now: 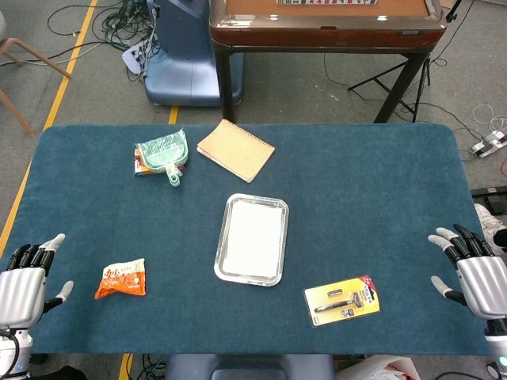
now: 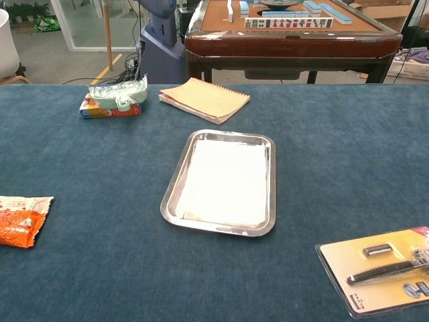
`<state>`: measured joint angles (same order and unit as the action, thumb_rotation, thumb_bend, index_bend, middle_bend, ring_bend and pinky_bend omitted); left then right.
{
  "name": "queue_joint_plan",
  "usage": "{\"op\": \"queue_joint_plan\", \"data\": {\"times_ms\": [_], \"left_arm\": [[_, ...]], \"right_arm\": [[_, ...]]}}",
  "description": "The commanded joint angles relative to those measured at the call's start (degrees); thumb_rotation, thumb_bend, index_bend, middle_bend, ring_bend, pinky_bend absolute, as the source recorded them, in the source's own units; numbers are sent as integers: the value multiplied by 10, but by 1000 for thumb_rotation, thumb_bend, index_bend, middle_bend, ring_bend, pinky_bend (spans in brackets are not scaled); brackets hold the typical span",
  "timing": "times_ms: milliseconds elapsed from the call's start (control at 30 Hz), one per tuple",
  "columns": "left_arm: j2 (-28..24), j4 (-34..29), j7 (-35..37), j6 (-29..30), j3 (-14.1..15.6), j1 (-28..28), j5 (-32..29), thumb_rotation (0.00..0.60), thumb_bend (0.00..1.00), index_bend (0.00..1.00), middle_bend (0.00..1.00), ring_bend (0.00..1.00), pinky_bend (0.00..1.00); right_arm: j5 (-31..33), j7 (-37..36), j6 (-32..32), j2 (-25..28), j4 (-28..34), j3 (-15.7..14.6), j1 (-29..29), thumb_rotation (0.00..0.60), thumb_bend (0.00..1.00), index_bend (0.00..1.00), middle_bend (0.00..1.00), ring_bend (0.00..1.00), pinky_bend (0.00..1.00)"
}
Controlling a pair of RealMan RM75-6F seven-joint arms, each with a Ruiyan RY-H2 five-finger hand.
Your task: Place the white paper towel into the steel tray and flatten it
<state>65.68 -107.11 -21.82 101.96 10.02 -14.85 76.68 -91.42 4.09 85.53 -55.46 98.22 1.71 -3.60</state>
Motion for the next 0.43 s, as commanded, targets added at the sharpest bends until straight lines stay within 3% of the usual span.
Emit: {"op": "queue_joint_plan", "data": {"times_ms": [33, 433], "left_arm": [[8, 10, -11, 2, -8, 14, 15, 600, 203, 152, 202, 169, 93], [3, 7, -15, -15, -35, 48, 41, 600, 203, 151, 195, 165, 77]], "right_arm": [[0, 0, -1, -1, -1, 0, -1, 600, 205, 248, 198, 82, 184], [0, -5, -6, -8, -6, -1, -6, 600, 205, 248, 198, 82, 184]]}}
